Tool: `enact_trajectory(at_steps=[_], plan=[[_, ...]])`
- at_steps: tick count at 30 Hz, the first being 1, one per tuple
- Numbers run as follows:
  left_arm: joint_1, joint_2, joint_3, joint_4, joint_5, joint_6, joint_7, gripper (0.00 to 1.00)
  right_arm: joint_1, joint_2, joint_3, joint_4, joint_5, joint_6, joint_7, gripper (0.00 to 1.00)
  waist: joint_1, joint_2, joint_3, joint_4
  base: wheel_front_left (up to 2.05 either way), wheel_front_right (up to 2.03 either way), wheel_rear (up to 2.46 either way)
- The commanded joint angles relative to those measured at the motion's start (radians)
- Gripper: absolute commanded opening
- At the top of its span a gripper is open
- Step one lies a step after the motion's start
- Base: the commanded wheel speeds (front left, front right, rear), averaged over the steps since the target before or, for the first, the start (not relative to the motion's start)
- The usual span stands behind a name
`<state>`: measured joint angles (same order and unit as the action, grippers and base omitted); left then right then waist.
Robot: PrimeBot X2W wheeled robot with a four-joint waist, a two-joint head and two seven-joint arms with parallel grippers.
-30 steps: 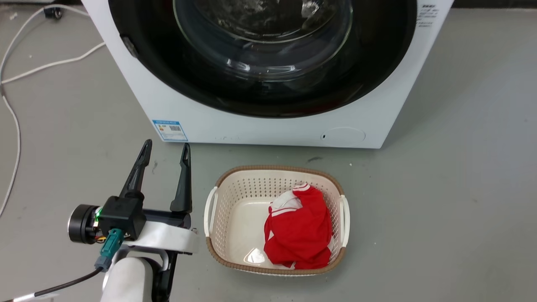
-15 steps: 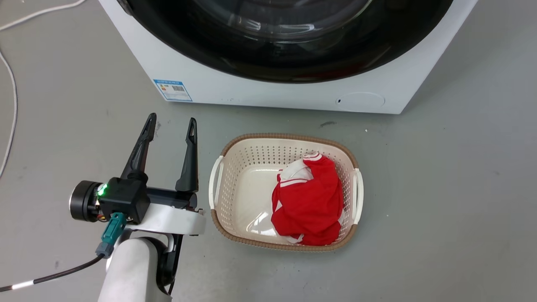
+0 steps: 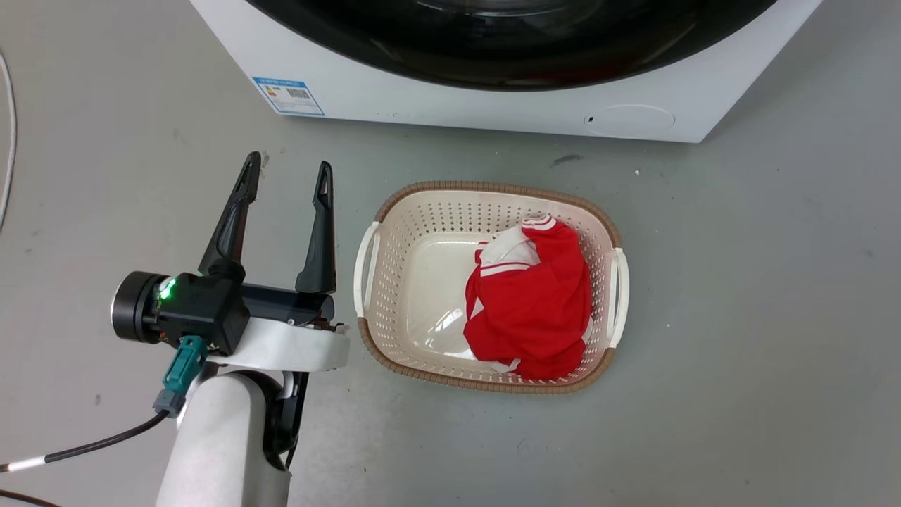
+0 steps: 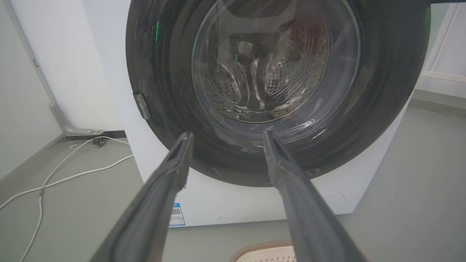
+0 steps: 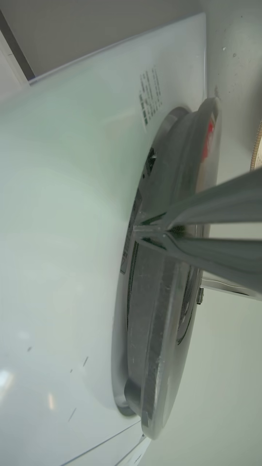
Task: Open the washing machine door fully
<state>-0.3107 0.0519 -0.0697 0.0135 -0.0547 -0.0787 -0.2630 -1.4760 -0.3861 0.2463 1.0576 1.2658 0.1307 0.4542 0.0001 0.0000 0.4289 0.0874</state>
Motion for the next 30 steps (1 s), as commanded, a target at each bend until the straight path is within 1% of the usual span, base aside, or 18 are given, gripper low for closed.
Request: enact_trajectory(at_steps=[1,8,14,19,26,30], plan=[[-0.011,-0.002,-0.002,-0.004,-0.001,0.003,-0.003,1.0,-0.014,0.005,0.002,0.005,-0.005,0.0,0.003,0.0,-0.0001,0.0,0.01,0.003,0.0,0.0,0.0],[-0.029,-0.002,-0.011,-0.011,-0.009,0.011,-0.003,1.0,-0.049,0.01,0.0,0.025,-0.026,0.0,0.017,0.0,-0.0001,0.0,0.048,0.009,0.0,0.0,0.0],[-0.041,-0.002,-0.021,-0.008,-0.016,0.018,-0.003,1.0,-0.057,0.023,-0.005,0.022,-0.015,0.0,0.07,0.0,-0.0001,0.0,0.065,0.013,0.0,0.0,0.0],[-0.048,-0.002,-0.026,-0.004,-0.018,0.023,-0.003,1.0,-0.039,0.041,-0.012,-0.016,0.019,0.001,0.153,0.0,-0.0001,0.0,0.07,0.015,0.0,0.0,0.0],[-0.035,-0.002,-0.025,-0.006,-0.019,0.026,-0.003,1.0,0.003,0.019,-0.031,-0.069,0.06,0.0,0.26,0.0,-0.0001,0.0,0.063,0.008,0.0,0.0,0.0],[-0.036,-0.002,-0.025,-0.001,-0.019,0.027,-0.003,1.0,0.031,0.021,-0.042,-0.101,0.094,0.0,0.336,0.0,-0.0001,0.0,0.06,0.004,0.0,0.0,0.0]])
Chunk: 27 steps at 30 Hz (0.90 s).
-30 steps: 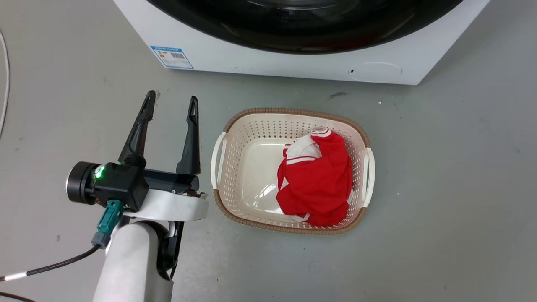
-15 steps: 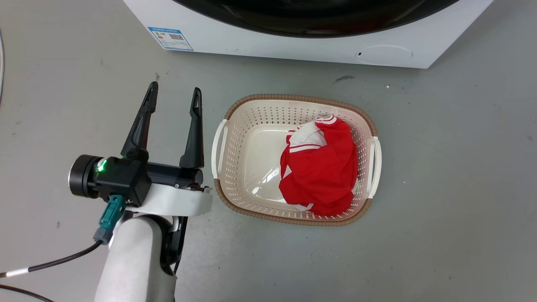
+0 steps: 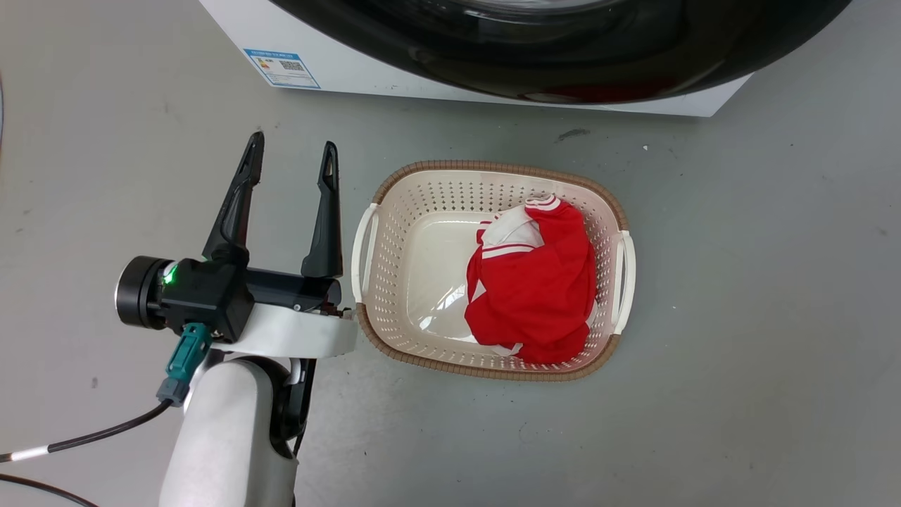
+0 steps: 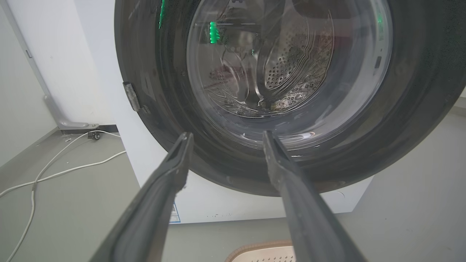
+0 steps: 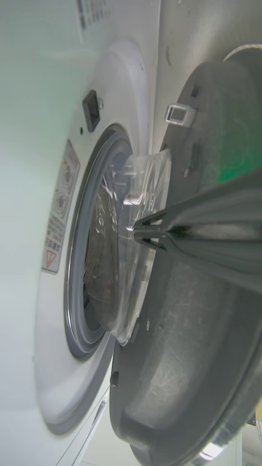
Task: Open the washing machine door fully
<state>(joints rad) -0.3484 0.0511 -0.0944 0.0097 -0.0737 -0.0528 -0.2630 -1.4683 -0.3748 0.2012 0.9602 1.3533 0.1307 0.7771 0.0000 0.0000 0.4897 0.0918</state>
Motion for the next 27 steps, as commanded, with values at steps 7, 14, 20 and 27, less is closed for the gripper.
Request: enact_trajectory(at_steps=[7,14,20,27], plan=[[0.008,-0.001,-0.003,0.013,0.0,0.005,-0.003,1.0,0.093,0.012,-0.008,-0.07,0.056,0.0,0.13,0.0,0.0,0.0,-0.026,-0.006,0.0,0.0,0.0],[0.071,-0.001,-0.005,0.05,0.004,-0.007,-0.003,1.0,0.279,0.053,0.0,-0.15,0.086,0.0,0.169,0.0,0.0,0.0,-0.169,-0.014,0.0,0.0,0.0],[0.13,-0.001,-0.017,0.085,0.003,-0.024,-0.003,1.0,0.425,0.101,0.015,-0.188,0.104,0.0,0.184,0.0,0.0,0.0,-0.291,-0.019,0.0,0.0,0.0],[0.184,-0.001,-0.032,0.104,-0.01,-0.025,-0.003,1.0,0.548,0.167,0.034,-0.229,0.121,0.0,0.198,0.0,0.0,0.0,-0.371,-0.021,0.0,0.0,0.0]])
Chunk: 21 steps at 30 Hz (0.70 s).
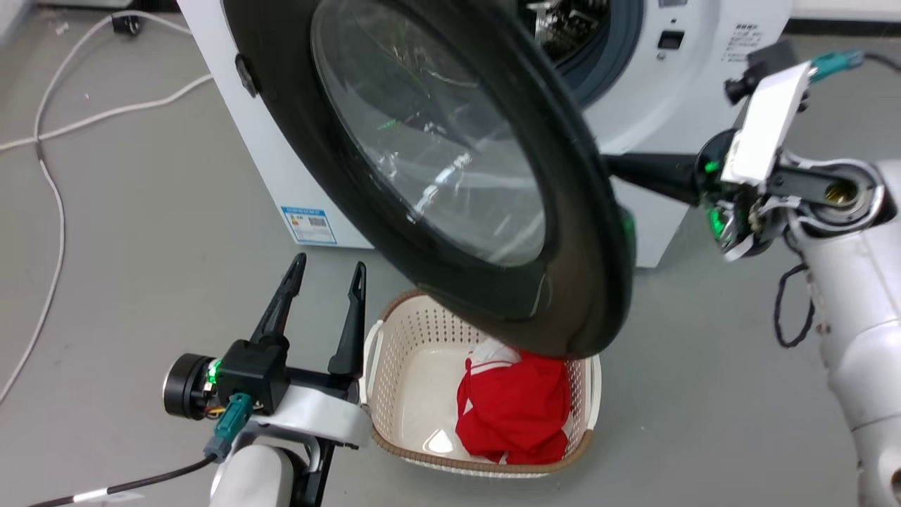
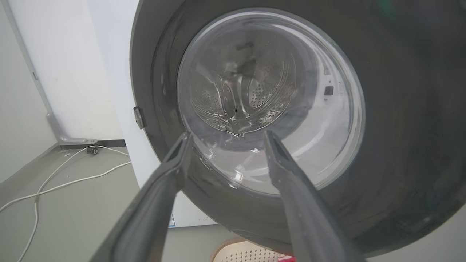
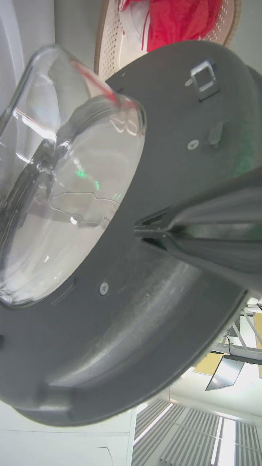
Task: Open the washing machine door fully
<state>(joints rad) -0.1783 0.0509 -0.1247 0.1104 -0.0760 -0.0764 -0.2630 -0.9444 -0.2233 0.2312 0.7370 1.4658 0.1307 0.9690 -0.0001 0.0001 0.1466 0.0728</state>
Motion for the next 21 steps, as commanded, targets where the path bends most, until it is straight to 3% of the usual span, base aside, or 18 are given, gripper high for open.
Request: enact_trajectory(at_steps=[1,12,21], plan=[[0.021,-0.001,-0.004,0.006,-0.008,-0.003,-0.003,1.0,0.038,0.024,0.006,-0.009,0.011,0.0,0.009,0.0,0.0001,-0.0001,-0.038,-0.002,0.0,0.0,0.0],[0.066,-0.001,-0.02,0.018,-0.014,-0.009,-0.003,1.0,0.133,0.126,0.029,-0.037,0.042,0.0,0.012,0.0,0.0001,-0.0001,-0.084,0.012,0.0,0.0,0.0],[0.07,-0.001,-0.002,0.013,-0.01,-0.003,-0.003,1.0,0.192,0.168,0.079,-0.071,0.067,0.0,-0.001,0.0,0.0001,-0.0001,-0.097,0.02,0.0,0.0,0.0]])
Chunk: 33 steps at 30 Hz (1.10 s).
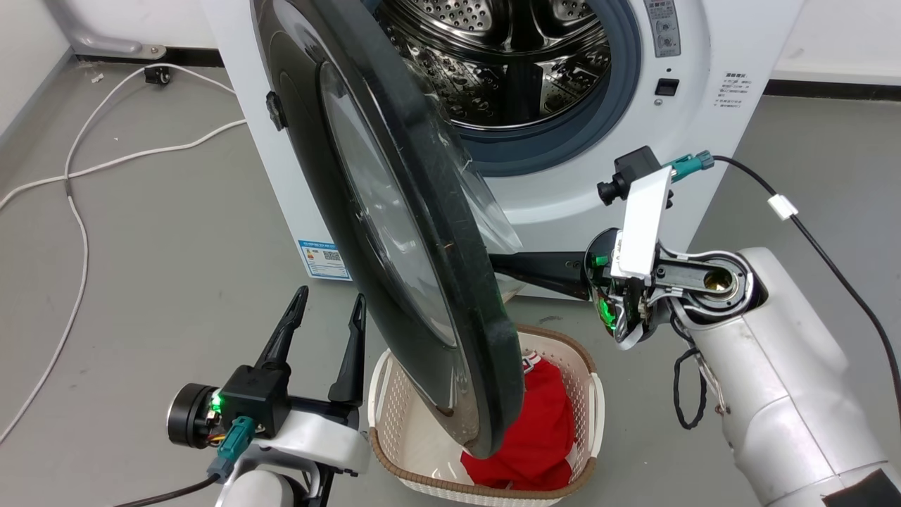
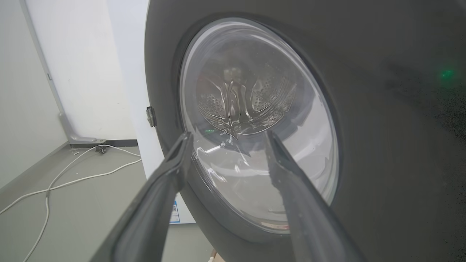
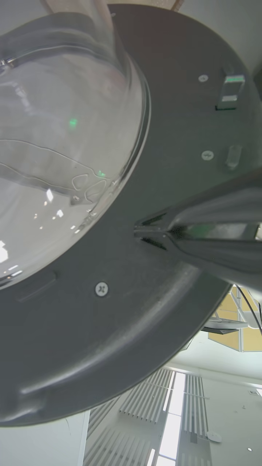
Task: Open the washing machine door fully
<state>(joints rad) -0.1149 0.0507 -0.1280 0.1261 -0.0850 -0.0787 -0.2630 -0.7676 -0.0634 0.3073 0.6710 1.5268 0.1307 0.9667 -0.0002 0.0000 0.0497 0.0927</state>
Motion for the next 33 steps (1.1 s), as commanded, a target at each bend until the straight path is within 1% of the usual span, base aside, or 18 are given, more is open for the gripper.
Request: enact_trajectory(at_steps=[1,8,12,17,19,21,25,29,33], plan=[[0.006,0.0,0.003,-0.003,0.0,-0.001,-0.003,1.0,0.02,0.01,0.009,-0.007,0.008,0.0,-0.004,0.0,0.0002,0.0,-0.001,-0.001,0.0,0.0,0.0],[0.01,-0.001,0.012,-0.004,0.004,-0.005,-0.003,1.0,0.047,0.017,0.057,-0.026,0.039,0.0,-0.031,0.0,0.0002,0.0,-0.003,-0.014,0.0,0.0,0.0],[0.012,-0.001,0.019,-0.006,0.006,-0.005,-0.003,1.0,0.061,0.018,0.102,-0.054,0.075,0.0,-0.048,0.0,0.0002,0.0,-0.002,-0.026,0.0,0.0,0.0],[0.015,-0.001,0.026,-0.007,0.009,-0.005,-0.003,1.0,0.075,0.016,0.136,-0.085,0.107,0.0,-0.108,0.0,0.0002,0.0,-0.001,-0.041,0.0,0.0,0.0],[0.019,-0.001,0.03,-0.007,0.01,-0.004,-0.003,1.0,0.083,0.015,0.128,-0.099,0.097,0.0,-0.164,0.0,0.0002,0.0,-0.004,-0.048,0.0,0.0,0.0],[0.024,-0.001,0.032,-0.006,0.009,-0.004,-0.003,1.0,0.096,0.014,0.1,-0.112,0.084,0.0,-0.25,0.0,0.0002,0.0,-0.008,-0.054,0.0,0.0,0.0],[0.033,-0.001,0.039,-0.004,0.005,0.002,-0.003,1.0,0.14,0.011,0.022,-0.127,0.046,0.0,-0.46,0.0,0.0002,0.0,-0.021,-0.069,0.0,0.0,0.0],[0.05,-0.001,0.047,-0.003,0.006,0.004,-0.003,1.0,0.19,-0.011,-0.064,-0.132,0.01,0.0,-0.66,0.0,0.0002,0.0,-0.037,-0.086,0.0,0.0,0.0],[0.054,-0.001,0.06,-0.006,0.011,0.001,-0.003,1.0,0.257,-0.037,-0.132,-0.15,-0.023,0.0,-0.817,0.0,0.0002,0.0,-0.042,-0.104,0.0,0.0,0.0]])
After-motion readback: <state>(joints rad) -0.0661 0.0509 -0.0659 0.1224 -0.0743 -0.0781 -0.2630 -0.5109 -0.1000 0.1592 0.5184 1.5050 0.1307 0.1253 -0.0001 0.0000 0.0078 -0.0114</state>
